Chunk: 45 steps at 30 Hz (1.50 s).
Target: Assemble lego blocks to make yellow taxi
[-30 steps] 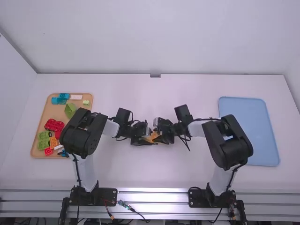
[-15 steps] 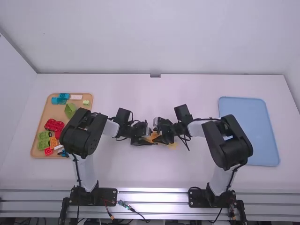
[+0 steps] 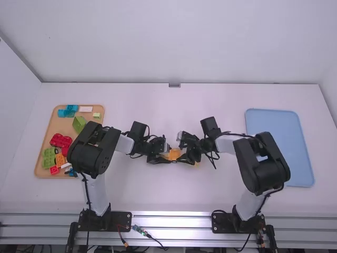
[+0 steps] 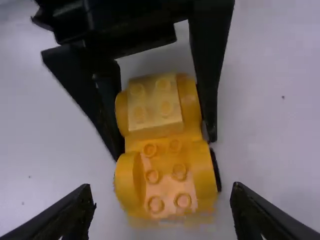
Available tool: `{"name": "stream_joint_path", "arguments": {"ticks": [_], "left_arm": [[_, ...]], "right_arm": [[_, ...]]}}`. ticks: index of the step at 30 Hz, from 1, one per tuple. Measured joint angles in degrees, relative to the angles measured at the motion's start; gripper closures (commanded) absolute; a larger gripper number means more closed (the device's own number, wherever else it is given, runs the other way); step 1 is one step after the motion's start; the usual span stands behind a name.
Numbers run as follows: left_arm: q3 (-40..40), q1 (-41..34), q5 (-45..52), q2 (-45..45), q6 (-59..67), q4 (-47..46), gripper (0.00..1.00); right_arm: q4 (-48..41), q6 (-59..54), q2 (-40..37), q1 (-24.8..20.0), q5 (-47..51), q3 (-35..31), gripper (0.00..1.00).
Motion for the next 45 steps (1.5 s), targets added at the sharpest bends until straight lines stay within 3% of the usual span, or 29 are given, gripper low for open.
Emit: {"name": "stream_joint_path", "arguments": {"ticks": [2,5,10,20,28,34,37,40,41,45], "left_arm": [[0.0,0.02,0.0,0.0,0.0,0.0,0.6],[0.0,0.0,0.0,0.0,0.0,0.02,0.59],[0.0,0.0,0.0,0.0,0.0,0.02,0.59],[0.0,0.0,0.0,0.0,0.02,0.02,0.59],[0.0,0.0,0.0,0.0,0.0,0.02,0.59],[0.0,0.0,0.0,0.0,0.0,0.02,0.59],[0.0,0.0,0.0,0.0,0.0,0.02,0.59],[0.0,0.02,0.0,0.0,0.0,0.02,0.59],[0.0,0.02,0.0,0.0,0.0,0.04,0.59],[0.0,0.02,0.0,0.0,0.0,0.02,0.59]], "right_arm": [[-2.84,-0.96,-3.98,-0.85,1.97,-0.07,0.0],[-2.14,-1.2,-7.02,-1.03,3.8,-0.85,0.0],[5.49,2.73,-11.93,-1.03,9.31,-7.63,0.0],[19.78,5.05,-12.33,-2.4,11.06,-17.68,0.0],[19.85,1.62,-8.2,-8.37,6.97,-18.12,0.13],[20.04,-0.87,-5.16,-8.61,4.98,-18.18,0.18],[19.91,-1.84,-4.83,-8.57,5.25,-18.38,0.28],[19.89,-1.86,-4.83,-8.57,5.68,-18.38,0.32],[19.91,-1.88,-4.81,-8.57,5.86,-18.38,0.38],[19.89,-2.01,-4.81,-8.57,6.01,-18.38,0.41]]}}
